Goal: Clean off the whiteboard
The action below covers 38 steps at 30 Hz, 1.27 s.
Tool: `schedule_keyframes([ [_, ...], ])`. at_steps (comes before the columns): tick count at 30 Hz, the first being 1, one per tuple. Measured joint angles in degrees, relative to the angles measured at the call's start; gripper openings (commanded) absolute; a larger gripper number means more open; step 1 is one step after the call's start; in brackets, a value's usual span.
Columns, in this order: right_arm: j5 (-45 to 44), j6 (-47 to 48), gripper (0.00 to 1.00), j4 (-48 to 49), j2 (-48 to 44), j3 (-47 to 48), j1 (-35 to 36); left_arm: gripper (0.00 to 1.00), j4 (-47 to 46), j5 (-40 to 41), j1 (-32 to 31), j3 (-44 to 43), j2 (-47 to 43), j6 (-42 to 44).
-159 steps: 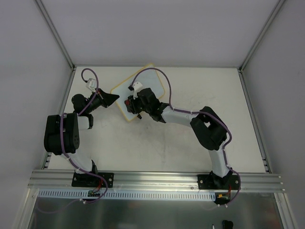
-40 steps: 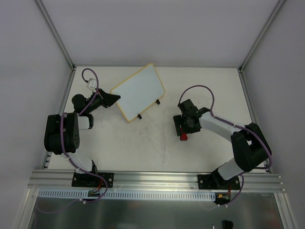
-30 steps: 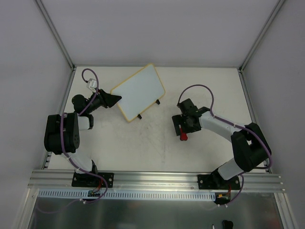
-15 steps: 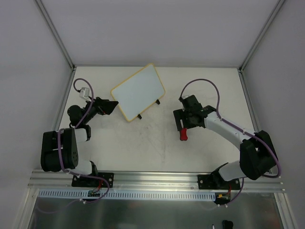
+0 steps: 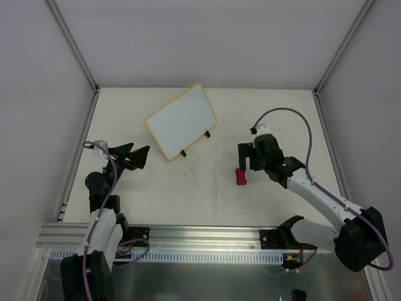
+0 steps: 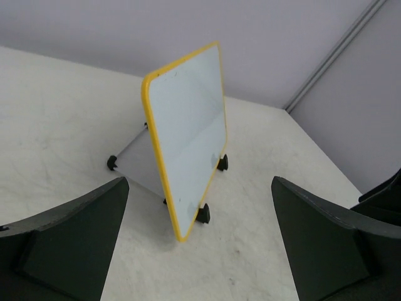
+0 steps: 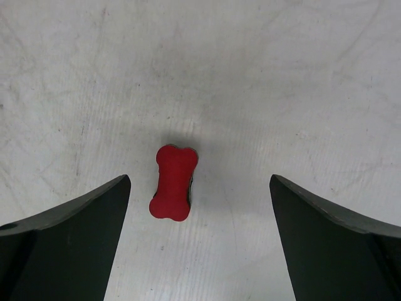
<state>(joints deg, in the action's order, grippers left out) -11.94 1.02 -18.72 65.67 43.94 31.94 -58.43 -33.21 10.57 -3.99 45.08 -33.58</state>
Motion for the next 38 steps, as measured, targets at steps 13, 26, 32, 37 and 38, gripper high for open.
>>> schedule_keyframes([
  [13, 1.8, -0.4, 0.99, 17.7, -5.8, -14.9, 0.0, 0.99, 39.1, 15.9, -4.2, -1.5, -21.7, 3.1],
  [26, 2.4, -0.3, 0.99, 26.1, -10.9, -19.8, 0.0, 0.99, 45.7, 19.0, -5.7, -1.5, -21.5, 4.7],
  [32, 2.4, 0.0, 0.99, 26.2, -11.6, -19.8, 0.0, 0.99, 45.8, 19.4, -5.7, -1.5, -21.4, 4.7],
  [37, 2.4, 0.0, 0.99, 26.4, -11.6, -19.8, 0.0, 0.99, 45.8, 20.1, -5.7, -1.5, -21.4, 4.7],
  [38, 2.4, 0.0, 0.99, 26.5, -11.6, -19.9, 0.0, 0.99, 45.8, 20.2, -5.7, -1.5, -21.4, 4.7],
])
